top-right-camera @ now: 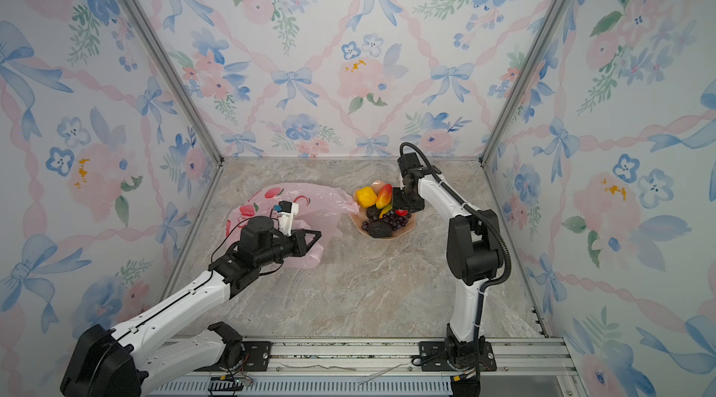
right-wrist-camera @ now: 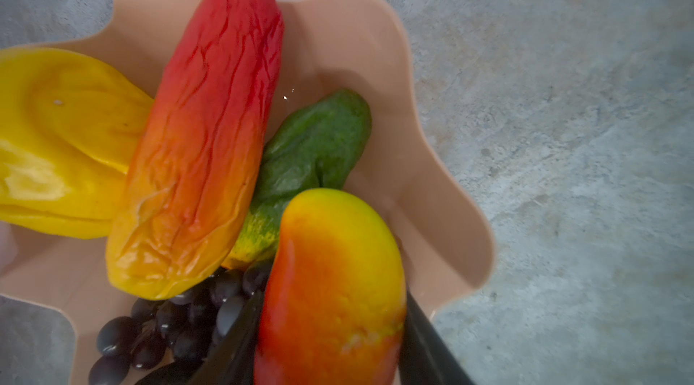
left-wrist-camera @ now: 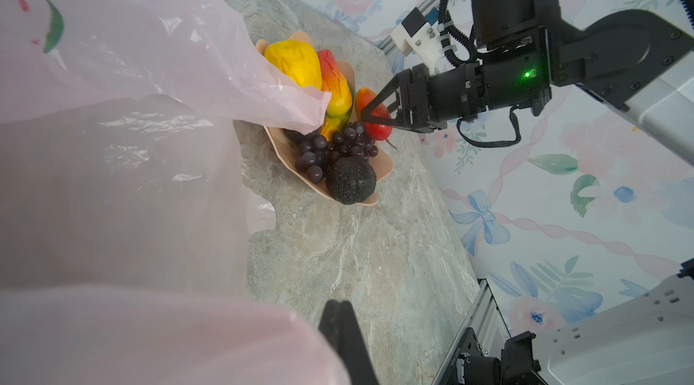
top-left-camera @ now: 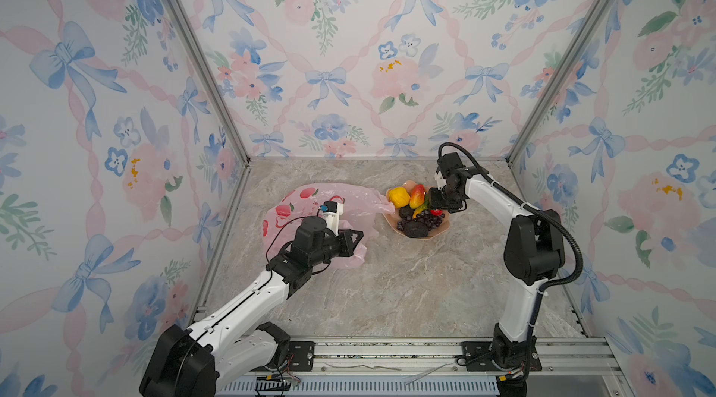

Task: Place the fruits into the plastic bag
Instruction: Pick up the fruit from the plate, then place the fruit in the plastic bag.

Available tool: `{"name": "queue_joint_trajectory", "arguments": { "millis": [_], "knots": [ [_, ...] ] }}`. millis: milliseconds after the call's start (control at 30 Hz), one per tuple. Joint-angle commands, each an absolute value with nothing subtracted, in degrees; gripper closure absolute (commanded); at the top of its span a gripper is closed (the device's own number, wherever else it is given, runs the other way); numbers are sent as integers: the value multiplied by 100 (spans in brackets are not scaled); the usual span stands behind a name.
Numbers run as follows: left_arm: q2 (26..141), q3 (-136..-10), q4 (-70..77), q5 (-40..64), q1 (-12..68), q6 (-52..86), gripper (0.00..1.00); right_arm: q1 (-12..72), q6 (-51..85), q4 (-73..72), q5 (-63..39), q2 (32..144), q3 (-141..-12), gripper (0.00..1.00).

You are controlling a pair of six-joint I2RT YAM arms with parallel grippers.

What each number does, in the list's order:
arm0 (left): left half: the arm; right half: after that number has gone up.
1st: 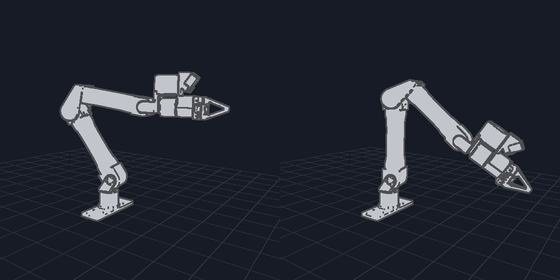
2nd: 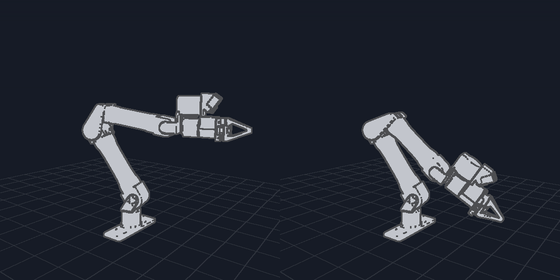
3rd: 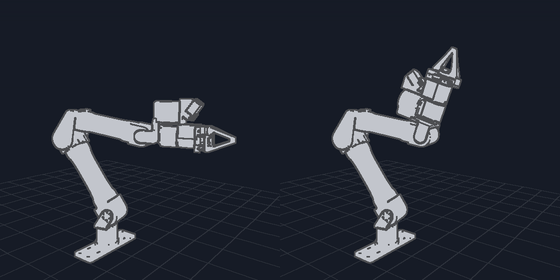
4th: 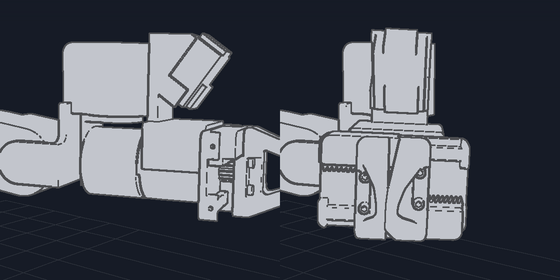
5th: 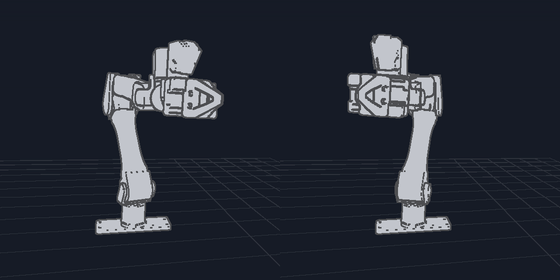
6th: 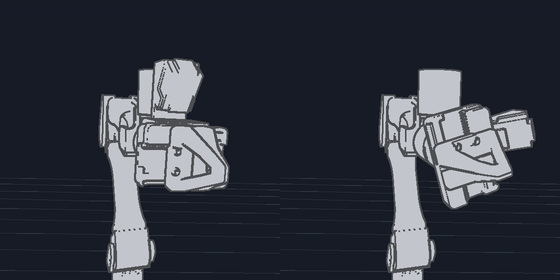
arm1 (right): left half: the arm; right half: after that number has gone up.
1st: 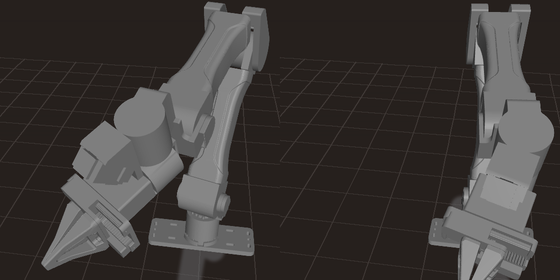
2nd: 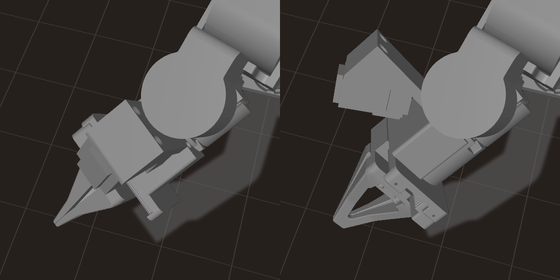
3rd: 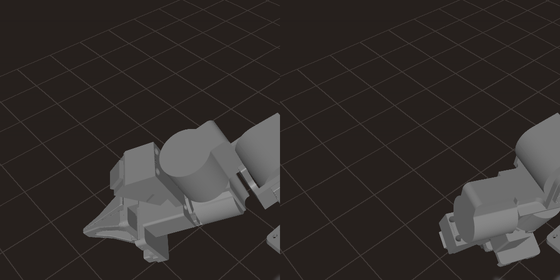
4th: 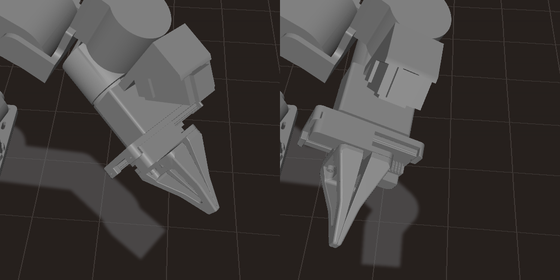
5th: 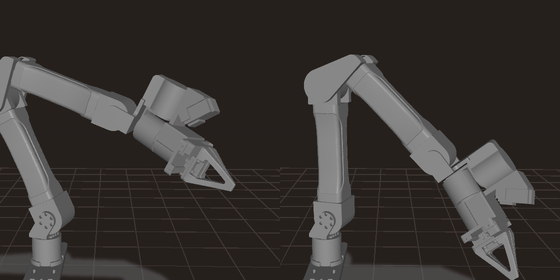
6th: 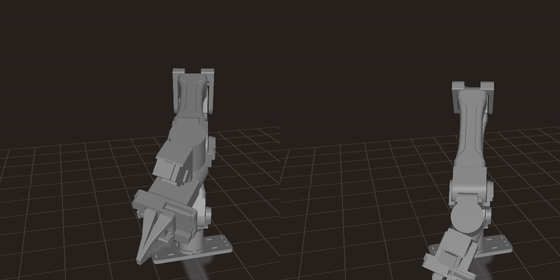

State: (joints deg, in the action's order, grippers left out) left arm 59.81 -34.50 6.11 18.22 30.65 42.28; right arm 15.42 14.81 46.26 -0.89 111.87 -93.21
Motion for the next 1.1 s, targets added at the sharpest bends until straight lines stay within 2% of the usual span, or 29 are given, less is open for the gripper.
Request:
{"name": "queue_joint_trajectory", "arguments": {
  "millis": [0,267,400,500,767,1067],
  "knots": [
    [5902,-3371,655,1793,3023,4245,100,1507,1529,4667,-155,10596,-9096,58],
    [5974,-3403,720,1888,3024,4206,100,1521,1569,4672,-924,9747,-8903,58],
    [5979,-3422,721,1925,3027,4180,100,1566,1647,4366,-2237,9511,-8816,58],
    [5962,-3404,721,1939,3024,4180,100,1731,1570,4307,-2838,9516,-8874,58],
    [5855,-3353,711,1939,3026,4178,100,2379,1410,4178,-3568,9856,-9018,58],
    [5785,-3331,707,1960,3031,4167,100,3102,1463,4075,-3746,10563,-9311,59]
  ]
}}
